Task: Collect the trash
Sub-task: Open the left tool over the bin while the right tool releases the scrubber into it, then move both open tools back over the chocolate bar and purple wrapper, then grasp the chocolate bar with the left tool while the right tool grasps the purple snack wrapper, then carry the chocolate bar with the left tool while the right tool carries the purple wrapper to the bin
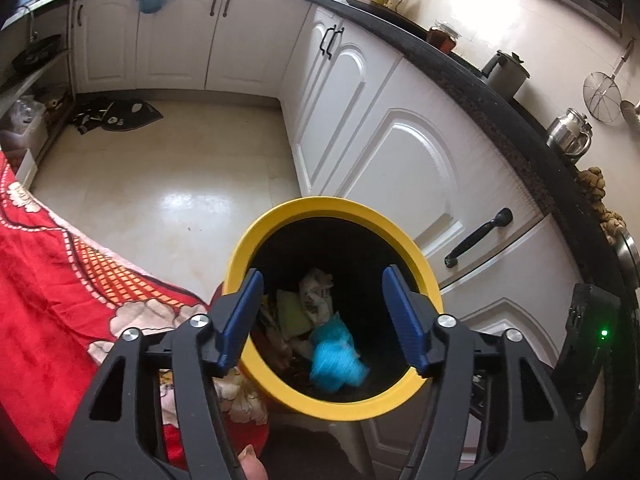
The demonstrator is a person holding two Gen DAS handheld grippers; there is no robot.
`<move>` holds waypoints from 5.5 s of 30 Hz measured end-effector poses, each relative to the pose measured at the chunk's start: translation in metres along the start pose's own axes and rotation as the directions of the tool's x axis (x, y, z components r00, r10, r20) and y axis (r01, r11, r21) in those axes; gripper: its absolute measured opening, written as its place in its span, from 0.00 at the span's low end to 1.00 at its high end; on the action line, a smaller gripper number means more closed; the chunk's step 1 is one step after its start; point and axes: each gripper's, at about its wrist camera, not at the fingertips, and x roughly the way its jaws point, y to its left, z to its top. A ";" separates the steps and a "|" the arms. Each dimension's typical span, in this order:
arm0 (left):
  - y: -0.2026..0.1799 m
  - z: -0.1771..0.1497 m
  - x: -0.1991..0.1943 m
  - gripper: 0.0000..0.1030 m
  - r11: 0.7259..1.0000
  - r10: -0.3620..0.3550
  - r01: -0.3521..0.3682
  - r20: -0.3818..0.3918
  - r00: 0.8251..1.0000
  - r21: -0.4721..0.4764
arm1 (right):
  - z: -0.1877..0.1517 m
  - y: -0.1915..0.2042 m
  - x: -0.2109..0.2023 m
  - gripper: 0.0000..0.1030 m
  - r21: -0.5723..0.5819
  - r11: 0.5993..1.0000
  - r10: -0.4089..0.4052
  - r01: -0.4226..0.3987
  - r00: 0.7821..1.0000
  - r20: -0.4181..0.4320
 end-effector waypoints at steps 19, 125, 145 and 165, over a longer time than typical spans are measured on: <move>0.022 -0.005 -0.063 0.89 0.993 0.119 -0.116 0.101 0.988 -0.035 | 0.004 0.015 -0.039 0.67 -0.009 1.000 0.010 -0.009 0.995 0.098; 0.168 -0.108 -0.163 0.05 0.934 0.278 -0.253 0.067 0.958 -0.253 | -0.037 0.244 0.030 0.24 -0.436 0.815 0.296 -0.381 0.921 -0.253; 0.060 -0.061 -0.137 0.05 0.988 0.151 -0.148 0.150 0.977 -0.032 | -0.007 0.106 -0.050 0.24 -0.239 0.946 0.225 -0.221 0.974 -0.011; -0.007 -0.033 -0.125 0.05 0.989 0.090 -0.116 0.241 0.966 0.096 | 0.008 0.048 -0.086 0.25 -0.144 0.987 0.090 -0.065 0.981 0.172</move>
